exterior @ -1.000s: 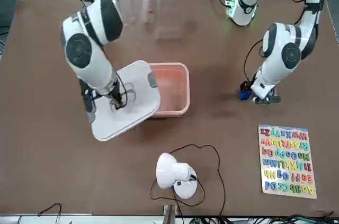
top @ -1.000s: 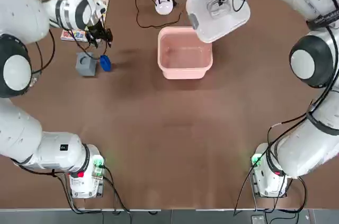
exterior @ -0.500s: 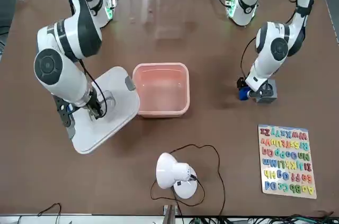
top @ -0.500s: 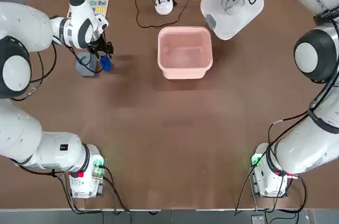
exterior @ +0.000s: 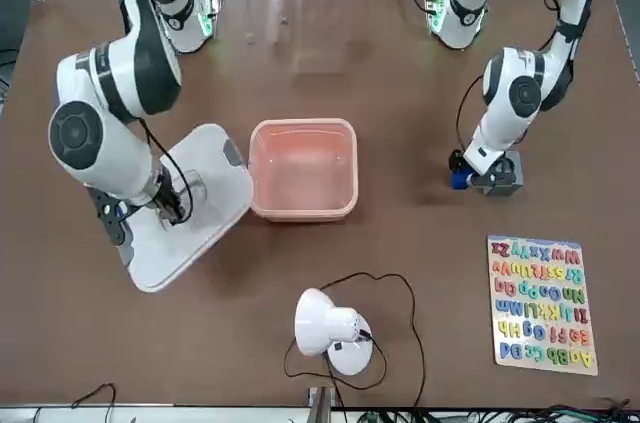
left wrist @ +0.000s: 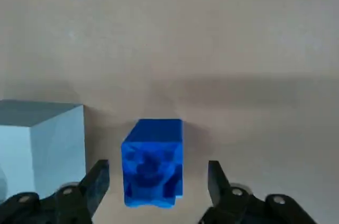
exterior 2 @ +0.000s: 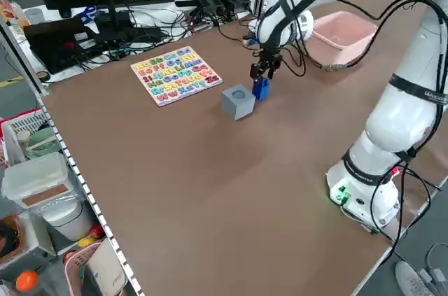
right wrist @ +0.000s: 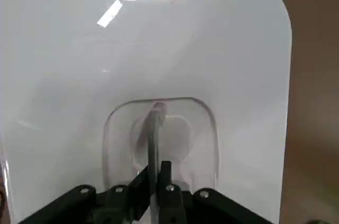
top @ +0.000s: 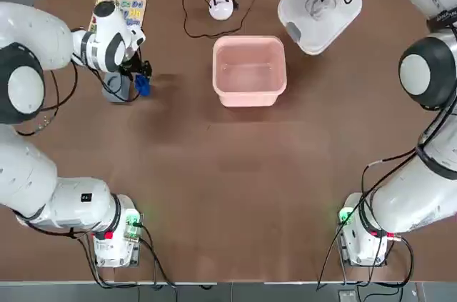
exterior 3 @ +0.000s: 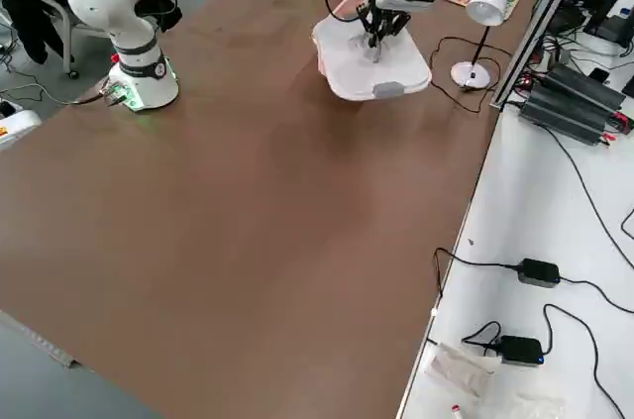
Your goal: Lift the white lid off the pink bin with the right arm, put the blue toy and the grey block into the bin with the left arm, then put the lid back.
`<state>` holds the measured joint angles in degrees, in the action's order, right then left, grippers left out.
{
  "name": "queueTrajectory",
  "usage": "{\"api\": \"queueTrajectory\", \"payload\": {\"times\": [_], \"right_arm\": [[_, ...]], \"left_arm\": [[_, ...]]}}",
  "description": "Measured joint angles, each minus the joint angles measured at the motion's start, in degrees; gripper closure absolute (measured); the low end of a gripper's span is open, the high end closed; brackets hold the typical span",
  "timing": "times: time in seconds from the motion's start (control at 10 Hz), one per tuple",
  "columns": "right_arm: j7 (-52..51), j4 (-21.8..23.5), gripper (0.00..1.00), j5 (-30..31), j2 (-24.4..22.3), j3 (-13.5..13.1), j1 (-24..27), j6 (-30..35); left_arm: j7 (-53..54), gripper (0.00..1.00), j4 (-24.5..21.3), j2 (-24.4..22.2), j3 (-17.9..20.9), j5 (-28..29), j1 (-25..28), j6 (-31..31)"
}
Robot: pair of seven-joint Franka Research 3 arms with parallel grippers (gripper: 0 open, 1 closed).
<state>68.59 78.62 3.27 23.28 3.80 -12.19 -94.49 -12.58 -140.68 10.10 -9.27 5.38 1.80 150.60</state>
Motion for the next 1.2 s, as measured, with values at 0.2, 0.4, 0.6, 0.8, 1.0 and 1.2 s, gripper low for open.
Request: {"api": "queueTrajectory", "payload": {"times": [0.2, 0.4, 0.6, 0.8, 1.0, 1.2], "right_arm": [[-3.0, -0.2, 0.92, 0.0, -0.1, 0.0, 1.4, 0.5], [-4.7, -0.3, 0.92, 0.0, -0.3, 0.0, 2.4, 0.7], [-7.0, -0.4, 0.92, 0.0, -0.3, 0.0, 2.7, 0.7], [-9.5, -0.6, 0.92, 0.1, -0.4, 0.0, 3.1, 0.7], [-10.3, -0.8, 0.92, 0.1, -0.4, 0.0, 3.4, 0.8], [-10.6, -0.8, 0.92, 0.0, -0.4, 0.1, 3.4, 0.9]], "left_arm": [[0.0, 0.35, 0.0, 1.0, 0.0, 0.0, 0.4, 0.8], [0.0, 0.5, 0.1, 0.4, 0.0, 0.0, 0.4, 0.2], [-0.2, 0.49, 1.2, -1.4, 0.0, 0.0, 0.4, -3.6], [-4.2, 0.49, 5.1, -4.7, -1.4, 0.0, 0.4, -11.0], [-14.5, 0.49, 13.2, -7.3, -9.0, -1.0, 0.4, -21.6], [-28.1, 0.49, 22.8, -7.4, -18.6, -5.0, -0.7, -27.9]]}}
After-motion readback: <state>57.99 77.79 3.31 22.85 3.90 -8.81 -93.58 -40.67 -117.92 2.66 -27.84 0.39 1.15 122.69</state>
